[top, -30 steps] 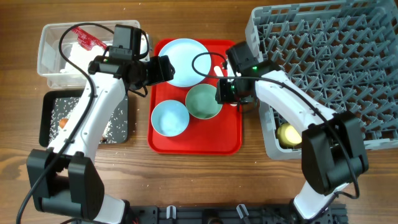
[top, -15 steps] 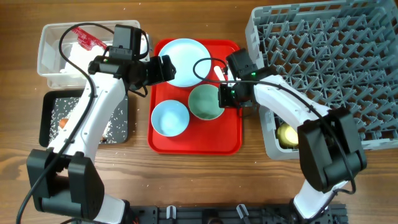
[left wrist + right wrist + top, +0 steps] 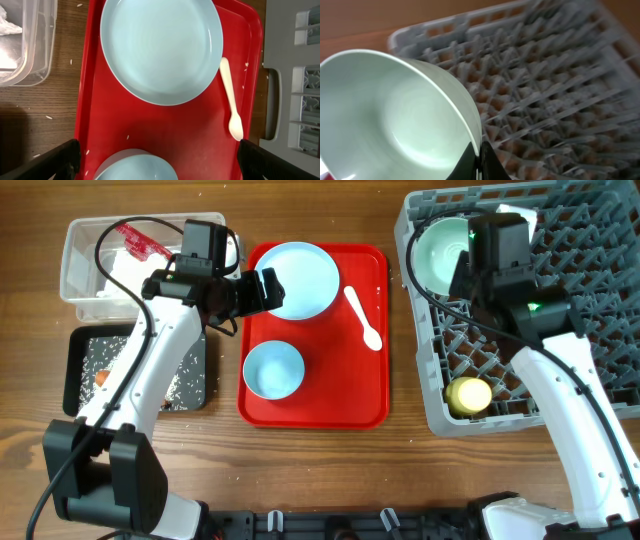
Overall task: Sort waste into correct bins and load items into the dishwasher rack
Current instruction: 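Carry the green bowl to the rack and set it down upside down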
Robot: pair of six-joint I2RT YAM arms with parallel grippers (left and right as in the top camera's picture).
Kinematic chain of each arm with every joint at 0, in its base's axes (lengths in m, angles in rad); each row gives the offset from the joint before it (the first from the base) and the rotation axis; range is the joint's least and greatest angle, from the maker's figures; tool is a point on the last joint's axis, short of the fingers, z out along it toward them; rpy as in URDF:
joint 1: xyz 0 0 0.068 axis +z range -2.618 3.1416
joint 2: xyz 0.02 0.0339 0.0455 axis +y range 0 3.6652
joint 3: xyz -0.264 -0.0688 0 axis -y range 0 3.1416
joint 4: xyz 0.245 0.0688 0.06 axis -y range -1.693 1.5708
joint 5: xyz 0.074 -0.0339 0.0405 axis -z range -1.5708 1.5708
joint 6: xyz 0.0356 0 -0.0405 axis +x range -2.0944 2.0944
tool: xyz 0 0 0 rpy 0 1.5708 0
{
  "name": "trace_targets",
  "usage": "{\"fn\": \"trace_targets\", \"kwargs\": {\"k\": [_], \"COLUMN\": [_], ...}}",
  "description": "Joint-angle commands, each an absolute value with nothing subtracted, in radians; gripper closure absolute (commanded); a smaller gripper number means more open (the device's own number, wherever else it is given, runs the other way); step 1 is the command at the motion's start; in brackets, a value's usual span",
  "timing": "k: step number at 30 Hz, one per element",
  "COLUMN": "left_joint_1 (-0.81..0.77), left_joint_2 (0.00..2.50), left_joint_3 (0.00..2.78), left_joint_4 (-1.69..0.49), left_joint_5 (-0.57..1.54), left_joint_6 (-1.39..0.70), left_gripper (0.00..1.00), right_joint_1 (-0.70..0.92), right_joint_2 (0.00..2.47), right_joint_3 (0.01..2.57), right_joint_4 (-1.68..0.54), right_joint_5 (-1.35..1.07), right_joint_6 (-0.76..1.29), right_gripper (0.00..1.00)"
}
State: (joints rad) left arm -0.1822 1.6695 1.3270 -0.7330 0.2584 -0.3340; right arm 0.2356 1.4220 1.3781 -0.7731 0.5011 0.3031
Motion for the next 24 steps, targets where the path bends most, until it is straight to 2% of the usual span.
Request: {"fn": "trace_targets", "kwargs": {"k": [1, 8, 12, 20, 24], "left_joint_1": [-0.185, -0.185, -0.185, -0.185, -0.185], "left_joint_2": [1.655, 1.655, 1.655, 1.655, 1.655], "left_joint_3": [1.328, 1.328, 1.328, 1.328, 1.328], "left_joint_4": [-0.730, -0.730, -0.730, -0.730, -0.730], "left_joint_5": [0.252, 0.252, 0.252, 0.252, 0.252], "left_joint_6": [-0.321, -0.321, -0.321, -0.321, -0.321], "left_gripper": [0.00, 0.00, 0.00, 0.00, 0.00], "right_joint_1": [0.235, 0.236, 0.237, 0.231, 0.229], "right_joint_2": [1.417, 1.546, 1.691, 1.898, 1.938], "right_joint_3": [1.386, 1.386, 1.386, 1.386, 1.386], "right_joint_4": [-0.733, -0.584, -0.350, 0.007, 0.028], "right_joint_5": [0.784, 0.978, 1.085, 1.084, 1.080], "right_joint_6": [0.202, -0.142, -0.527, -0.980, -1.021], "right_gripper": [0.96, 0.95, 0.96, 0.96, 0.96]}}
